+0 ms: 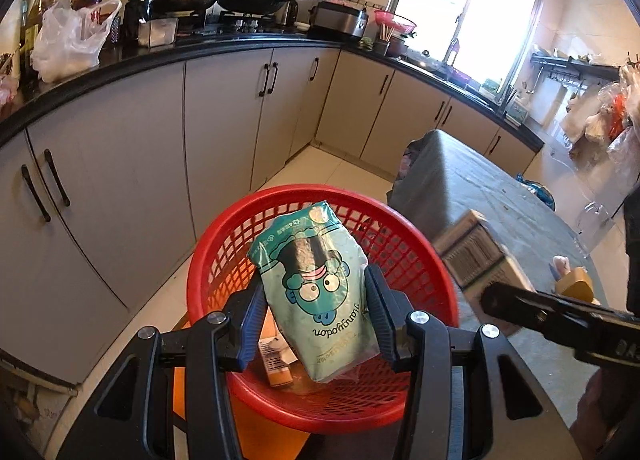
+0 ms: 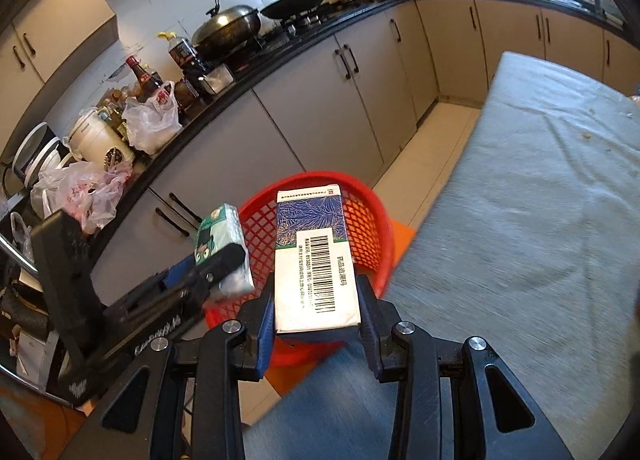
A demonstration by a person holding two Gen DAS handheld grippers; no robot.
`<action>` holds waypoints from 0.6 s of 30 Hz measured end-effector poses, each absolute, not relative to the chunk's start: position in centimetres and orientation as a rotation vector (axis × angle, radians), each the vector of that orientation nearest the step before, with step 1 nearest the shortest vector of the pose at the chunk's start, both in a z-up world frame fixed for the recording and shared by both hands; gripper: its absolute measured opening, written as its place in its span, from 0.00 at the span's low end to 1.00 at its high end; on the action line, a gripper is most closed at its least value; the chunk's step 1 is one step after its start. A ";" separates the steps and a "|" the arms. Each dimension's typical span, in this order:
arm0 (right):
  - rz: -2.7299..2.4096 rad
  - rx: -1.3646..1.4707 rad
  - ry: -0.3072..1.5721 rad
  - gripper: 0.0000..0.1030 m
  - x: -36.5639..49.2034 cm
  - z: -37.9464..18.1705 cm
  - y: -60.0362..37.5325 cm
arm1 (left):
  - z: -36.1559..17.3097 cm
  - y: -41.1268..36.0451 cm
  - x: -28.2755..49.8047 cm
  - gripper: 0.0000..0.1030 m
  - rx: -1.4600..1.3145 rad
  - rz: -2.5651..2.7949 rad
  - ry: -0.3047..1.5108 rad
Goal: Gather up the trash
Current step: 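Carry the diaper pack and barcode box over the red mesh basket with both tools, then open the left tool to drop the diaper pack while the right tool drops the box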
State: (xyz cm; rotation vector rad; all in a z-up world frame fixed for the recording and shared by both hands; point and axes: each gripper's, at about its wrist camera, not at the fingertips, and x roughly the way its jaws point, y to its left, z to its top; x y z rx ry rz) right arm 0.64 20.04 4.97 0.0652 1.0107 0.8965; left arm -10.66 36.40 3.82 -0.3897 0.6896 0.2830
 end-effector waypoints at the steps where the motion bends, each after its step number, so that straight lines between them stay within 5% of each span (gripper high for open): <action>1: 0.895 0.065 1.020 0.39 0.9 4.7 20.6 | 3.5 36.6 -10.6 0.45 -0.392 0.283 0.697; 6: 0.882 0.072 1.048 0.40 1.8 3.5 22.4 | 2.5 37.3 -10.4 0.47 -0.413 0.276 0.715; 10: 0.873 0.084 1.047 0.50 2.2 3.5 22.4 | 2.5 37.5 -10.6 0.55 -0.419 0.273 0.708; 18: 0.863 0.131 0.996 0.50 1.4 5.3 19.1 | 3.6 37.0 -11.0 0.56 -0.428 0.259 0.685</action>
